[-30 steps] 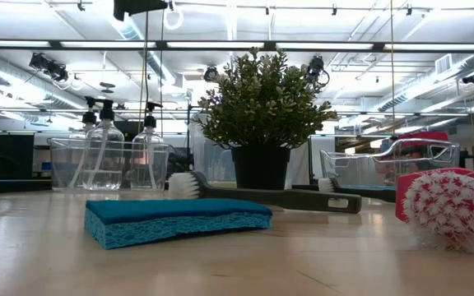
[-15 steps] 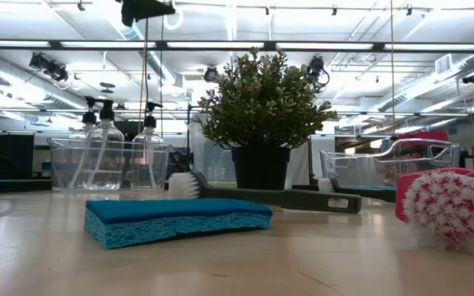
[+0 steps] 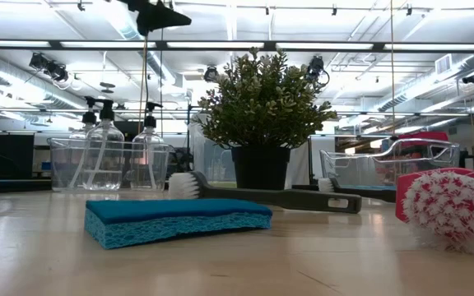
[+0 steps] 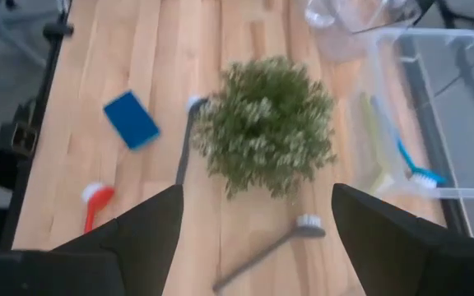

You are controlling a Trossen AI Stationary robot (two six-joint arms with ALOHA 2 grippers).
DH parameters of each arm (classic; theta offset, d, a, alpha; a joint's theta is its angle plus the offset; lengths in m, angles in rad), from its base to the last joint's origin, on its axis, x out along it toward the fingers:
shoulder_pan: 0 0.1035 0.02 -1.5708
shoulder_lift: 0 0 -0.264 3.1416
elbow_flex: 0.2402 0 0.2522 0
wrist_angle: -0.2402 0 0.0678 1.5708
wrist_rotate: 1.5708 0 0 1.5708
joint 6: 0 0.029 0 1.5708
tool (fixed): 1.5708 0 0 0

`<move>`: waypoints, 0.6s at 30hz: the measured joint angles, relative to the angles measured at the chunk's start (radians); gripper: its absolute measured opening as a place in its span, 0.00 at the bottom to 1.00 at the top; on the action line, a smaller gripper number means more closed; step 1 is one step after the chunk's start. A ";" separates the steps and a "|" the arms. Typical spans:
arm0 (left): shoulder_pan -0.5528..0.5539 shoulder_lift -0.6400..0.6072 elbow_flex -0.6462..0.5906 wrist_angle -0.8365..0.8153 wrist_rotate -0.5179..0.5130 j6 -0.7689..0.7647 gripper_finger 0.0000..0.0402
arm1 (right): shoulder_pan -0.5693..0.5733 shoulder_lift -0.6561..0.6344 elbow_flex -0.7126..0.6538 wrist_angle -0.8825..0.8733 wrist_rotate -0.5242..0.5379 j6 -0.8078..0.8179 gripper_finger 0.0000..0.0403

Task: Pick & Place Kitchen Sink Supplies
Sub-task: Put the transparent soap dispenser into the left transparent bin

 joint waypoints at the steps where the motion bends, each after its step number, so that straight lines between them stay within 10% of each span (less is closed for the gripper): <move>1: -0.006 0.009 0.000 0.002 0.000 0.001 0.78 | 0.006 0.005 0.000 -0.011 -0.001 -0.009 0.77; 18: -0.038 0.070 0.000 0.026 0.000 0.002 0.78 | 0.134 0.035 0.000 -0.162 -0.174 -0.217 0.77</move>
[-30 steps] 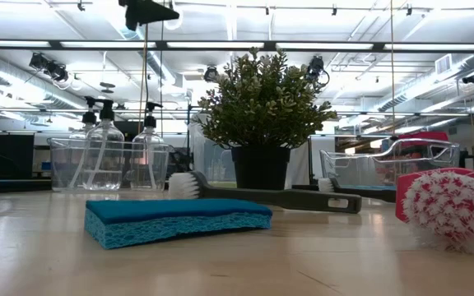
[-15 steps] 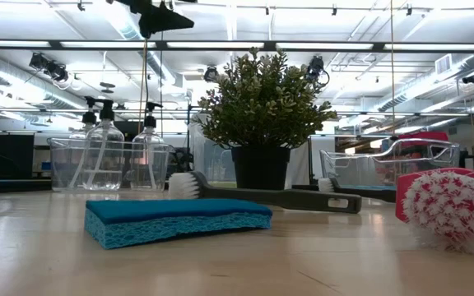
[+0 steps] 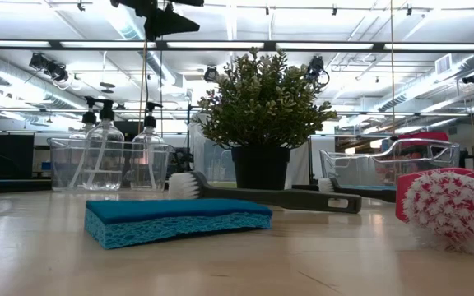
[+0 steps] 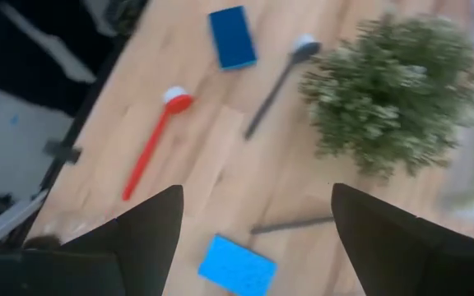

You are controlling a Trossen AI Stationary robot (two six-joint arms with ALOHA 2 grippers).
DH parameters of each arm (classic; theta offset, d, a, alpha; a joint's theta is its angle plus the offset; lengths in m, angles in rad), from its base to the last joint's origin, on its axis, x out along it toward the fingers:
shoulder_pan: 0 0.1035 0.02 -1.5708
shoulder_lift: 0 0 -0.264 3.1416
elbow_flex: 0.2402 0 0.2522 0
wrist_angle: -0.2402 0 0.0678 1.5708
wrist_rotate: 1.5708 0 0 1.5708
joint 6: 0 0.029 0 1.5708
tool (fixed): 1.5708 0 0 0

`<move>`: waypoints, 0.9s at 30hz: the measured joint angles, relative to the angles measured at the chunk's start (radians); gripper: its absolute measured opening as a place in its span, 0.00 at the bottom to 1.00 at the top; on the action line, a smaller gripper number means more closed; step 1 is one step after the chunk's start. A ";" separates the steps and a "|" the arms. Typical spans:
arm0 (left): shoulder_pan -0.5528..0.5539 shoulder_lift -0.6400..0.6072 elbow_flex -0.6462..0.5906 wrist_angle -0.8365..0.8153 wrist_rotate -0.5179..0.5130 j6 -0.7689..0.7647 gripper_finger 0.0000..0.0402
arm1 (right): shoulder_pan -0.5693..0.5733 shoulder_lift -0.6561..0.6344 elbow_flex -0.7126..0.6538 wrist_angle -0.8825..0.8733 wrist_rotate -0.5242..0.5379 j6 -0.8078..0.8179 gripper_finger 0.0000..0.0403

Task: Pick & Place Kitchen Sink Supplies
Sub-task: Put the transparent soap dispenser into the left transparent bin

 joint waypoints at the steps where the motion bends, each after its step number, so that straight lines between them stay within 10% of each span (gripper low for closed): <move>1: 0.000 0.000 0.000 0.001 0.000 0.001 0.78 | 0.013 0.000 0.000 -0.005 -0.009 -0.008 0.77; 27: 0.001 0.000 0.000 0.015 -0.001 0.000 0.78 | 0.569 0.145 0.000 0.054 -0.232 0.544 0.77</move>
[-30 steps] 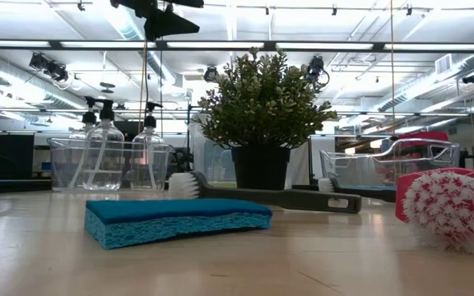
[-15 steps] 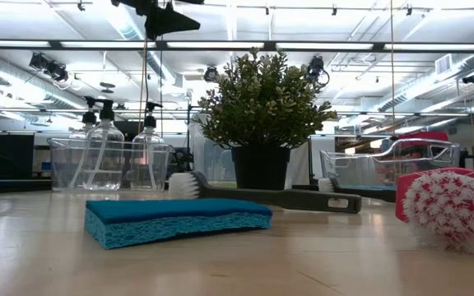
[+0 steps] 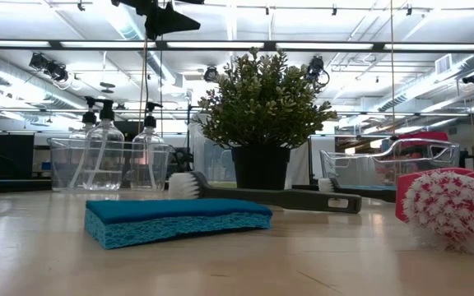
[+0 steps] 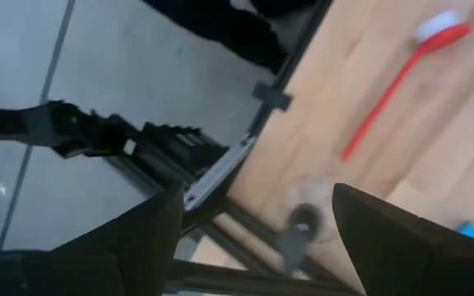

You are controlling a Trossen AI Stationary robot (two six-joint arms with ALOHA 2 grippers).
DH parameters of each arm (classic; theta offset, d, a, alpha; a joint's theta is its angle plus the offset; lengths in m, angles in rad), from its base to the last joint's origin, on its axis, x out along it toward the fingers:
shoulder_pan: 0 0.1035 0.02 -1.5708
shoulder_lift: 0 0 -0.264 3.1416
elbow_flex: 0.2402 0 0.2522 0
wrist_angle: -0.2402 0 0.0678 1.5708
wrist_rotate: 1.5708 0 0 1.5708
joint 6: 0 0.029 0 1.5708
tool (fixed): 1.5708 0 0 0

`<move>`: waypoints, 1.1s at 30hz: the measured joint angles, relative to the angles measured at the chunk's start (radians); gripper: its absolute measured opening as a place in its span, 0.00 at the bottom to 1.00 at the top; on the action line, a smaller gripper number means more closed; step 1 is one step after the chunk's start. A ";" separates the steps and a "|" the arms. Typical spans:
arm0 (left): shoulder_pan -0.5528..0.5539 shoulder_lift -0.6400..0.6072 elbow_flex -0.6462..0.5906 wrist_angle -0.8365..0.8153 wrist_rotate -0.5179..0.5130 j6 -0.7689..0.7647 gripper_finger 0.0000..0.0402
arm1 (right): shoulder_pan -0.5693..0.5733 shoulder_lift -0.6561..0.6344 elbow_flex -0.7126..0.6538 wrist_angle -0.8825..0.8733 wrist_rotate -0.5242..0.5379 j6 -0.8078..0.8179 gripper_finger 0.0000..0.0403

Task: Pick & Place Kitchen Sink Supplies
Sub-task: Put the transparent soap dispenser into the left transparent bin

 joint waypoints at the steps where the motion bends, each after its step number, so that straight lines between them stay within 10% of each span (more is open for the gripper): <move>1: 0.000 0.000 0.000 0.000 0.000 0.000 0.78 | 0.022 0.006 0.000 0.003 0.000 0.027 0.77; 33: 0.000 0.000 0.000 0.000 0.001 -0.034 0.78 | 0.153 0.014 -0.338 0.042 0.142 0.149 0.77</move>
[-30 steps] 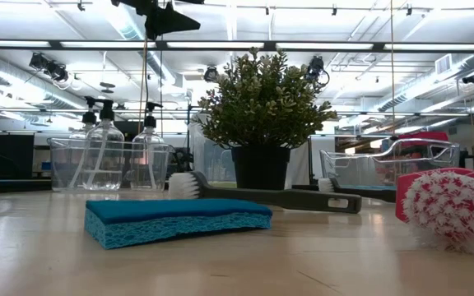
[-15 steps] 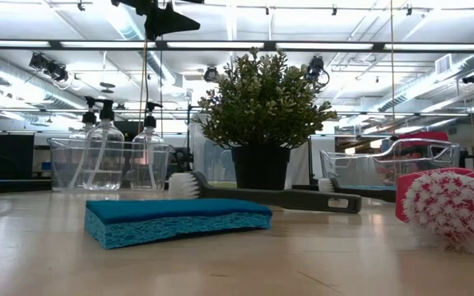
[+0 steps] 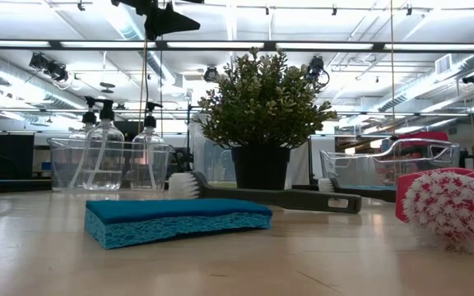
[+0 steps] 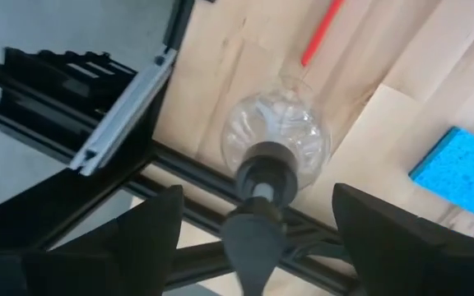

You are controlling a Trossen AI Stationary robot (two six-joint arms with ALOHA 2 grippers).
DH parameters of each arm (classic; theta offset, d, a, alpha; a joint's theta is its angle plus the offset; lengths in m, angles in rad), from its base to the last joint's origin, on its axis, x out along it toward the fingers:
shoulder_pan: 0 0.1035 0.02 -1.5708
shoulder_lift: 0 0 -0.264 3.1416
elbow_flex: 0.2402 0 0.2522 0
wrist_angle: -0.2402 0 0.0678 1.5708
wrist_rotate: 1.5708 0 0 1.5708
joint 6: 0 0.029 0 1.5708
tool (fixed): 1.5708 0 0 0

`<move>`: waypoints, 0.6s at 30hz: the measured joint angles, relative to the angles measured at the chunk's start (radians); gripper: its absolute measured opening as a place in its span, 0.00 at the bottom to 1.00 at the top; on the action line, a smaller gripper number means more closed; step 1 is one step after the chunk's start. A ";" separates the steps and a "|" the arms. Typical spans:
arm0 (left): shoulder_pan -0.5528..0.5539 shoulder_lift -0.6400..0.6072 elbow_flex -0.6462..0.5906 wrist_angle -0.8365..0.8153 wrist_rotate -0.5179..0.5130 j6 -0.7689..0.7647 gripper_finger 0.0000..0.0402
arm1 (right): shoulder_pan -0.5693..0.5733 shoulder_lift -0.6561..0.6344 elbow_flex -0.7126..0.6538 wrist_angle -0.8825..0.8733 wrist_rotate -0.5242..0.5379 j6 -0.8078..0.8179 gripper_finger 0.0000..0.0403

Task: Pick & Place Kitchen Sink Supplies
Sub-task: Put the transparent soap dispenser into the left transparent bin

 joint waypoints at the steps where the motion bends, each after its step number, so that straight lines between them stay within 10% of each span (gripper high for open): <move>1: 0.000 0.000 0.000 0.000 0.000 0.000 0.78 | 0.000 -0.007 -0.018 0.008 0.000 0.000 0.77; 18: 0.000 0.000 0.001 -0.001 0.000 -0.019 0.78 | -0.001 -0.112 -0.095 0.065 -0.021 0.029 0.40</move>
